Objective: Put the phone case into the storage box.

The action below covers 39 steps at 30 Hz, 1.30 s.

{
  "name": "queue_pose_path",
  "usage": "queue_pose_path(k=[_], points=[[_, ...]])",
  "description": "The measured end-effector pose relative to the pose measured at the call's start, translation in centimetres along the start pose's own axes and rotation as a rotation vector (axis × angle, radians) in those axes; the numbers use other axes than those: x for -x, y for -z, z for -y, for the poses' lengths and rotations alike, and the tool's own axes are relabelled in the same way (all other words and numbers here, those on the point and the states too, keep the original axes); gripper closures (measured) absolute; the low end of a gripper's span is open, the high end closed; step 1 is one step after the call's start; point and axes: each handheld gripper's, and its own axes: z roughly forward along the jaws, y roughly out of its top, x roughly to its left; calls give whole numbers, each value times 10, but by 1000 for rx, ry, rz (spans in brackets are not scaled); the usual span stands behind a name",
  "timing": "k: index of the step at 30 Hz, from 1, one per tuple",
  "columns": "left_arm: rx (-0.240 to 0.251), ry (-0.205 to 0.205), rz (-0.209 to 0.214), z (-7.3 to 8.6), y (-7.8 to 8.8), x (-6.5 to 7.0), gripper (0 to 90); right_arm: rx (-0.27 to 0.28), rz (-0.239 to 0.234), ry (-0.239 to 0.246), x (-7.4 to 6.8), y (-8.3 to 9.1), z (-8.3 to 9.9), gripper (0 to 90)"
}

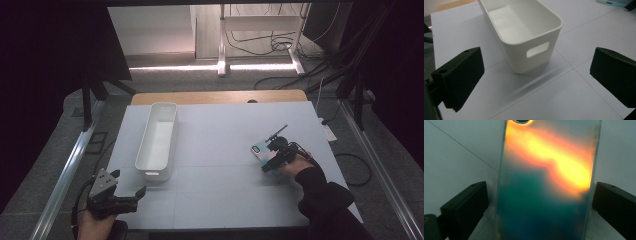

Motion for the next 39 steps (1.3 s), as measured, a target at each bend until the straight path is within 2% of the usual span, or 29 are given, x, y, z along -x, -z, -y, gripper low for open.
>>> queue_pose_path(k=[1, 4, 6, 9, 12, 20, 31, 39], points=[[0, 0, 0, 0, 0, 0, 0, 0, 0, 0, 0, 0, 0, 15], [0, -1, 0, 0, 0, 0, 1, 3, 3, 12, -2, 3, 0, 130], [-2, -3, -2, 0, 0, 0, 1, 7, 3, 19, -4, 5, 1, 152], [-2, -5, -4, 0, 0, 1, 1, 0, 3, 9, -4, 6, 0, 160], [-1, 1, -3, 0, 0, 0, 1, -1, 2, 20, -4, 6, 1, 163], [-9, -9, 6, -1, -1, 0, 9, 19, -2, 3, -4, 8, 6, 166], [1, 18, 18, 0, 0, -2, 15, 108, -14, -8, -2, 21, 11, 167], [26, 7, 47, -4, 0, 0, 13, 162, -31, 1, -4, 31, 16, 168]])
